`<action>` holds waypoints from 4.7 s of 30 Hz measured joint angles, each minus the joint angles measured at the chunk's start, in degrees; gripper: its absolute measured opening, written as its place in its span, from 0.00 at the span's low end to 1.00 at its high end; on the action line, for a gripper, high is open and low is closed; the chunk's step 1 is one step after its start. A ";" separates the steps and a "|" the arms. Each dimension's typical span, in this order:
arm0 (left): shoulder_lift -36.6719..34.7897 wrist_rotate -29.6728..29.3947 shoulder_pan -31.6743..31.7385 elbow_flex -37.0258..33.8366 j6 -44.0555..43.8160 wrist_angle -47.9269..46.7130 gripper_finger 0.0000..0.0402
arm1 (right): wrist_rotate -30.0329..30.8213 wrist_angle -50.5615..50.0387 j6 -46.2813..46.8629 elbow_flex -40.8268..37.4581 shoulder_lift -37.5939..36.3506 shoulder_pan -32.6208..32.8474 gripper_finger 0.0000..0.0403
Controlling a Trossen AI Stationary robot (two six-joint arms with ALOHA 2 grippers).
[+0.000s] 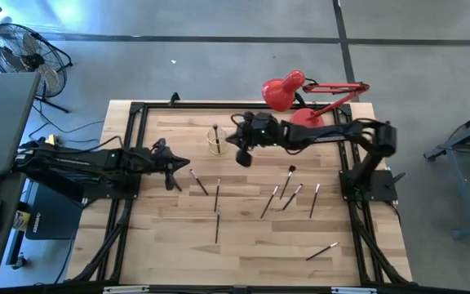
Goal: Put items in baskets/containers
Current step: Put the top eyeliner brush into the wire organizer
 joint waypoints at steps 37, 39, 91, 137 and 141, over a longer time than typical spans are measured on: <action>62.70 4.57 -5.27 44.11 -50.31 -19.62 0.00 | -6.47 -3.89 1.38 -30.16 -23.75 3.78 0.00; 62.79 4.94 -5.27 44.04 -50.51 -19.99 0.00 | -6.57 -3.90 1.37 -30.16 -23.75 3.78 0.00; 70.39 9.80 -5.68 44.23 -58.88 -23.06 0.17 | -6.74 -3.31 0.36 -30.12 -23.68 3.78 0.00; 65.37 15.80 -5.68 36.93 -36.12 -34.45 0.03 | -0.10 4.30 4.52 -30.12 -20.00 5.32 0.10; 65.41 15.67 -5.68 36.93 -33.78 -33.95 0.01 | 0.14 7.08 3.08 -30.12 -13.23 8.21 0.17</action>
